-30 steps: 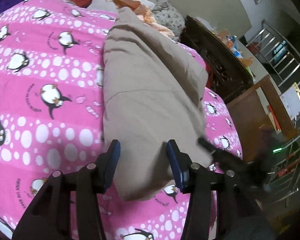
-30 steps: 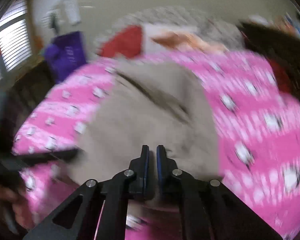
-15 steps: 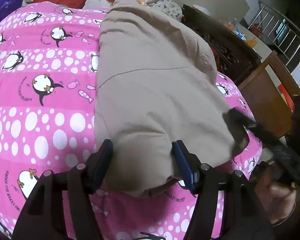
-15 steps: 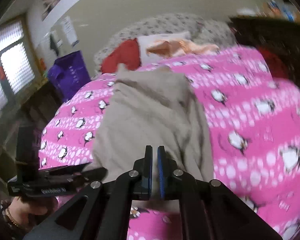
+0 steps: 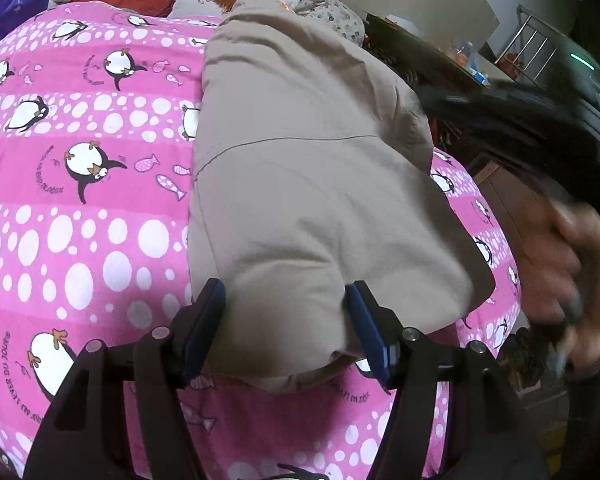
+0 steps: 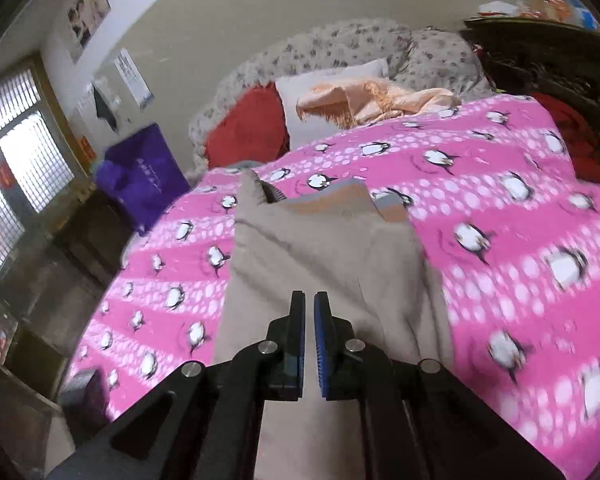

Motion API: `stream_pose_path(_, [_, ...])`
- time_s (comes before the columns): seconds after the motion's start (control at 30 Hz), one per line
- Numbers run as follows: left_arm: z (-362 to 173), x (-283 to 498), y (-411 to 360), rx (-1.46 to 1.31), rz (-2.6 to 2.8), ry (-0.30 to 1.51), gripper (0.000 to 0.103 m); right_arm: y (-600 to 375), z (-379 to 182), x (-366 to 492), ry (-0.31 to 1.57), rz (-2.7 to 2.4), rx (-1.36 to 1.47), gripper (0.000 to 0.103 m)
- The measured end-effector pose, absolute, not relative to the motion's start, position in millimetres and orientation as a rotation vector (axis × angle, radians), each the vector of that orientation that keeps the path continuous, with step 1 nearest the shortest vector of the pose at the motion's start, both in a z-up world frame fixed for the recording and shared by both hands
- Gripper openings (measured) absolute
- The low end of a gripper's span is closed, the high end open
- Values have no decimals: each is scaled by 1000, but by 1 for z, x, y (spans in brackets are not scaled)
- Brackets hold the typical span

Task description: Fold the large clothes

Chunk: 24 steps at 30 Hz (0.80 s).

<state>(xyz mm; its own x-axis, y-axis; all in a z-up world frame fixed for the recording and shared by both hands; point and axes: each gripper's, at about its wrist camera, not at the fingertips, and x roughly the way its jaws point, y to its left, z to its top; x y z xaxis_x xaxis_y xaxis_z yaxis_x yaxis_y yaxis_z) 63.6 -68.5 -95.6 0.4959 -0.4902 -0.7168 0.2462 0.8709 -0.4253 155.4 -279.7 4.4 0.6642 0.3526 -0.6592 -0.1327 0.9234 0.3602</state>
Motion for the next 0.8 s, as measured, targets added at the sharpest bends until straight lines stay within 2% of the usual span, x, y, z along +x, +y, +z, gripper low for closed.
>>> stream_pose_path(0.13, [-95, 61, -71, -262, -453, 941, 62, -290, -34, 223, 931, 112, 335, 0])
stream_pose_path(0.27, [-94, 61, -77, -241, -457, 932, 62, -294, -69, 259, 1014, 114, 329, 0])
stream_pose_path(0.37, [-91, 63, -79, -225, -468, 945, 65, -290, -81, 253, 953, 146, 252, 0])
stream_pose_path(0.57, [-51, 90, -65, -235, -434, 887, 66, -321, -78, 227, 844, 270, 437, 0])
stream_pose_path(0.63, [-30, 123, -69, -213, -374, 848, 76, -323, -61, 210, 785, 297, 450, 8])
stream_pose_path(0.73, [-12, 177, -96, -204, -367, 862, 77, -317, -36, 191, 725, 287, 414, 21])
stream_pose_path(0.8, [-7, 207, -116, -177, -367, 852, 77, -311, -21, 186, 714, 273, 375, 21])
